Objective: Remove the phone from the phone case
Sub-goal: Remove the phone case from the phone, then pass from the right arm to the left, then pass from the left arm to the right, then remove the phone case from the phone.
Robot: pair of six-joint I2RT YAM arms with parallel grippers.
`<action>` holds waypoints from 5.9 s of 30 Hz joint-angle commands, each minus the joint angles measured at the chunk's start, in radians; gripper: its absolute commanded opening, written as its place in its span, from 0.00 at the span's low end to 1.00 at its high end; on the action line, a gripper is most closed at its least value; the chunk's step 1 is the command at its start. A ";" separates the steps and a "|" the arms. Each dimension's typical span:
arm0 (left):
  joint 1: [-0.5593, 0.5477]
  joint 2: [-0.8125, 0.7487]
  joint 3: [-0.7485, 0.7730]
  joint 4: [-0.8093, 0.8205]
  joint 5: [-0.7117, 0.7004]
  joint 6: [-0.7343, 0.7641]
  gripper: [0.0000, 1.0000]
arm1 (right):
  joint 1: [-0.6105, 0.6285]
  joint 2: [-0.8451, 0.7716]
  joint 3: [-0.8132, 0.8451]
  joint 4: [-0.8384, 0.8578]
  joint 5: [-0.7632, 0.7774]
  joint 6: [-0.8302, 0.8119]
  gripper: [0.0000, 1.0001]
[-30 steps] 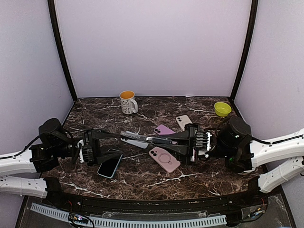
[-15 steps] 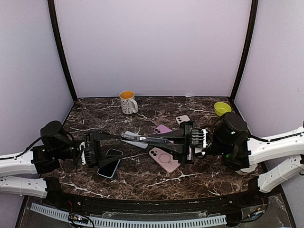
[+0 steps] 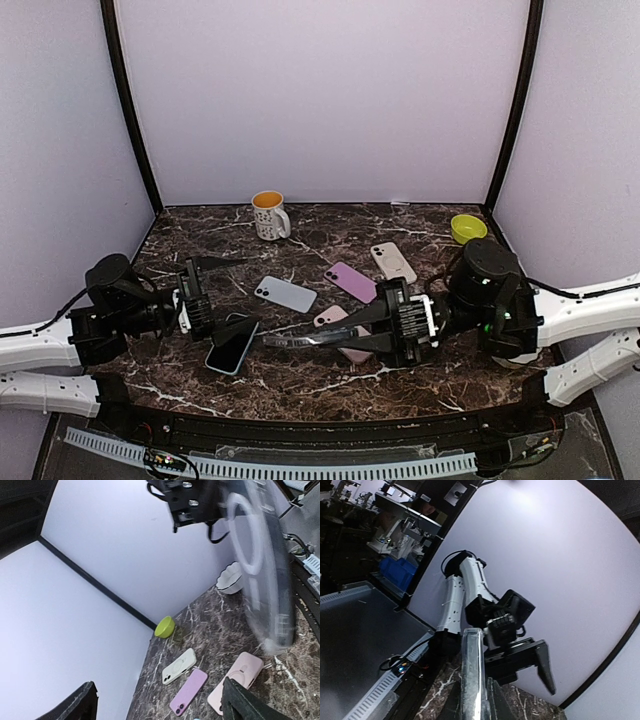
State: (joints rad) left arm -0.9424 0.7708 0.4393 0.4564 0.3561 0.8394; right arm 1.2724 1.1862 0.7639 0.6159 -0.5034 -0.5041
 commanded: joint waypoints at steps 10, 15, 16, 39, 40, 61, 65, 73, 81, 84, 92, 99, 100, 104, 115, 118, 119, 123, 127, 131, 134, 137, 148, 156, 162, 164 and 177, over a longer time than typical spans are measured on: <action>0.027 -0.059 0.034 -0.011 0.101 -0.024 0.86 | -0.062 -0.029 -0.038 -0.196 0.064 -0.148 0.00; 0.027 0.010 0.073 -0.054 0.242 -0.083 0.80 | -0.080 0.015 -0.021 -0.171 0.162 -0.216 0.00; 0.027 0.021 0.072 -0.027 0.256 -0.111 0.78 | -0.079 0.027 -0.018 -0.147 0.176 -0.215 0.00; 0.028 0.152 0.092 0.066 0.230 -0.232 0.38 | -0.065 0.248 0.126 0.088 0.237 -0.250 0.00; 0.028 0.153 0.093 0.067 0.226 -0.232 0.36 | -0.064 0.254 0.129 0.092 0.235 -0.247 0.00; 0.018 0.193 0.147 -0.085 -0.016 -0.076 0.00 | -0.025 0.274 0.287 -0.465 0.512 -0.058 0.99; 0.018 0.208 0.170 -0.137 -0.096 -0.031 0.00 | -0.003 0.333 0.442 -0.780 0.573 -0.058 0.94; 0.018 0.219 0.186 -0.169 -0.157 -0.017 0.00 | 0.007 0.493 0.684 -1.085 0.663 -0.044 0.77; 0.018 0.206 0.183 -0.169 -0.135 -0.027 0.00 | 0.010 0.497 0.655 -0.982 0.693 -0.069 0.63; 0.018 0.194 0.176 -0.157 -0.135 -0.032 0.00 | 0.004 0.459 0.613 -0.930 0.670 -0.060 0.67; 0.018 0.175 0.165 -0.137 -0.131 -0.026 0.00 | -0.038 0.356 0.496 -0.800 0.620 -0.002 0.69; 0.018 0.178 0.168 -0.143 -0.114 -0.028 0.00 | -0.039 0.394 0.495 -0.759 0.599 -0.002 0.61; 0.018 0.179 0.168 -0.143 -0.114 -0.029 0.00 | -0.039 0.399 0.497 -0.749 0.602 -0.008 0.60; 0.018 0.182 0.168 -0.146 -0.113 -0.031 0.00 | -0.041 0.415 0.499 -0.718 0.603 -0.015 0.51; 0.019 0.179 0.165 -0.143 -0.098 -0.038 0.00 | -0.043 0.447 0.499 -0.666 0.634 -0.040 0.26; 0.019 0.180 0.165 -0.146 -0.093 -0.039 0.00 | -0.042 0.447 0.488 -0.643 0.633 -0.038 0.15; 0.018 0.180 0.165 -0.146 -0.092 -0.039 0.00 | -0.042 0.447 0.484 -0.639 0.631 -0.038 0.10; 0.019 0.167 0.160 -0.137 -0.084 -0.038 0.05 | -0.042 0.439 0.467 -0.631 0.636 -0.043 0.00; 0.019 0.153 0.149 -0.119 -0.099 -0.040 0.78 | -0.053 0.392 0.408 -0.544 0.674 -0.054 0.00; 0.018 0.125 0.137 -0.093 -0.119 -0.051 0.98 | -0.094 0.331 0.379 -0.454 0.716 -0.022 0.00; 0.026 0.095 0.116 -0.029 -0.139 -0.072 0.99 | -0.131 0.259 0.343 -0.393 0.698 -0.002 0.00; 0.043 0.059 0.098 0.018 -0.143 -0.104 0.99 | -0.158 0.177 0.287 -0.319 0.708 0.034 0.00; 0.123 0.009 0.057 0.179 -0.124 -0.302 0.99 | -0.232 -0.060 0.156 -0.130 0.737 0.383 0.00; 0.223 -0.002 0.094 0.165 0.260 -0.516 0.93 | -0.237 -0.181 0.008 0.085 0.267 0.541 0.00; 0.266 0.038 0.137 0.172 0.518 -0.636 0.80 | -0.239 -0.168 -0.032 0.221 0.092 0.650 0.00; 0.267 0.049 0.141 0.202 0.568 -0.654 0.76 | -0.240 -0.145 -0.038 0.267 0.053 0.681 0.00; 0.267 0.110 0.147 0.344 0.708 -0.830 0.55 | -0.242 0.011 -0.018 0.462 -0.056 0.786 0.00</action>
State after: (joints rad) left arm -0.6807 0.8745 0.5568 0.7307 1.0103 0.0711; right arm 1.0374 1.1889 0.7216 0.8944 -0.5270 0.2424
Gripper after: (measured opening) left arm 0.563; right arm 0.092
